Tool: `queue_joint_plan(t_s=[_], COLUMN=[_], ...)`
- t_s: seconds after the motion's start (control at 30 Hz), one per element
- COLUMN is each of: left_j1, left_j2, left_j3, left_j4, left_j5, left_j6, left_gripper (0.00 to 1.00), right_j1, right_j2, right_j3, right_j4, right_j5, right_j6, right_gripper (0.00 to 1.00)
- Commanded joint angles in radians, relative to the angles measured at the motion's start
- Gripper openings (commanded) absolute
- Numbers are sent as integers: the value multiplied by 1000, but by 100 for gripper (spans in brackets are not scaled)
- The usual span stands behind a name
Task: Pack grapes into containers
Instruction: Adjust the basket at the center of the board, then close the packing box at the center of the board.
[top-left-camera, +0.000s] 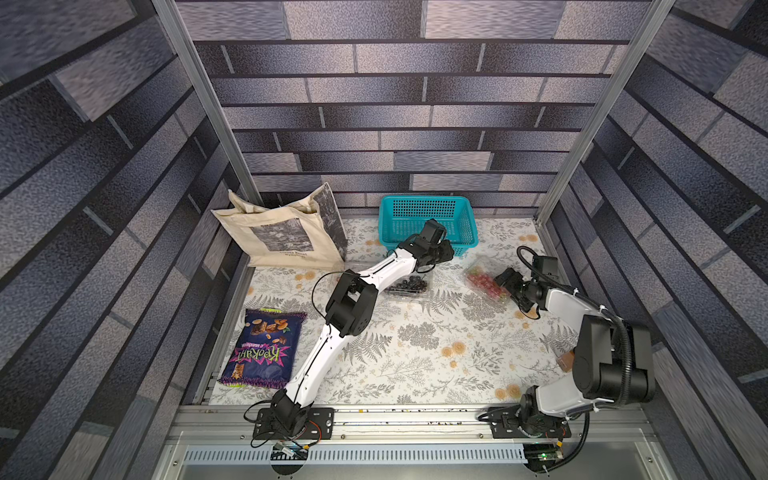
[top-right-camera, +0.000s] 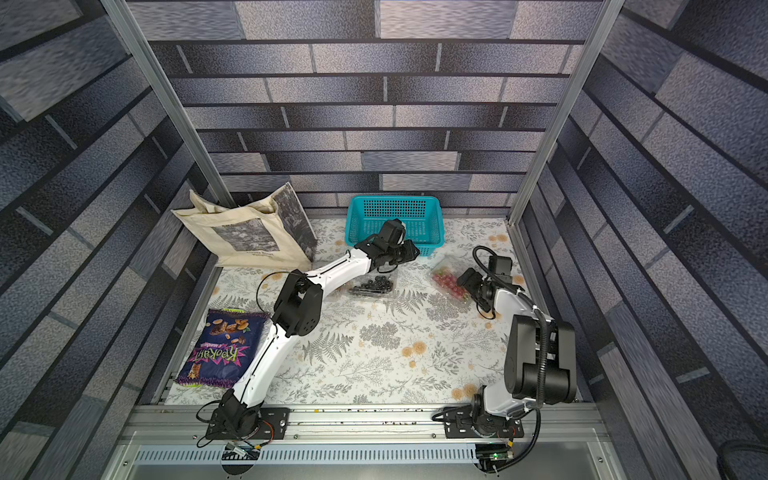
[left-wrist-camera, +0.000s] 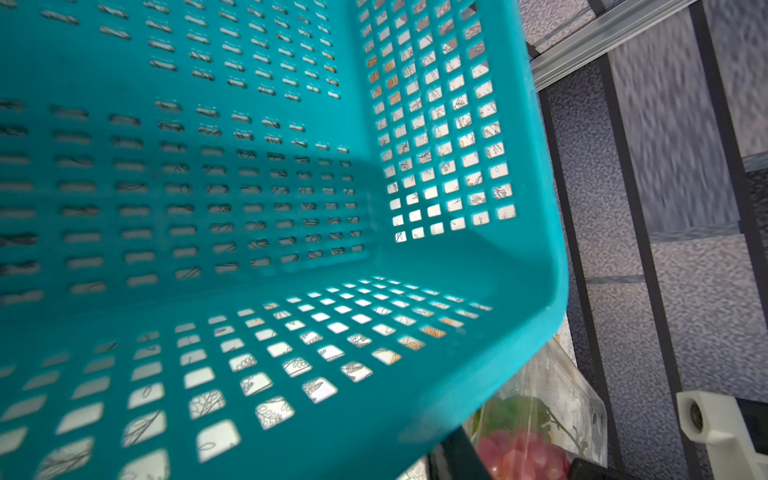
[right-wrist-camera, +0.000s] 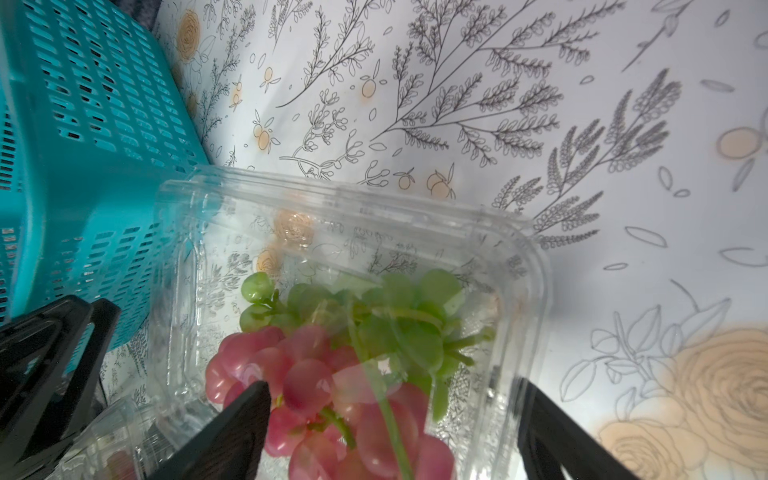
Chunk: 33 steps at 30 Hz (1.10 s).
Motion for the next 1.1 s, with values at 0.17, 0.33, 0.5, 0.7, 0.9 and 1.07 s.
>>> queue_joint_plan(t_s=[0.17, 0.33, 0.5, 0.7, 0.9, 1.07], left_j1=[-59, -88, -102, -99, -82, -100], left_j2=[-179, -267, -259, -218, -173, -158], left_j3=[-277, -469, -494, -444, -382, -339], left_j4=[186, 302, 339, 320, 253, 200], left_j5=[-30, -51, -36, -40, -27, -35], left_j6=[40, 2, -9, -37, -93, -102], left_gripper=[37, 37, 37, 37, 38, 39], right_j1=[-7, -7, -6, -6, -7, -6], right_j2=[-6, 0, 0, -7, -12, 0], right_j3=[-26, -27, -29, -33, -37, -37], right_j4=[-41, -34, -33, -34, -35, -27], right_j5=[14, 11, 8, 11, 13, 9], right_j6=[-20, -20, -20, -20, -23, -20], right_gripper=[92, 92, 92, 92, 92, 92])
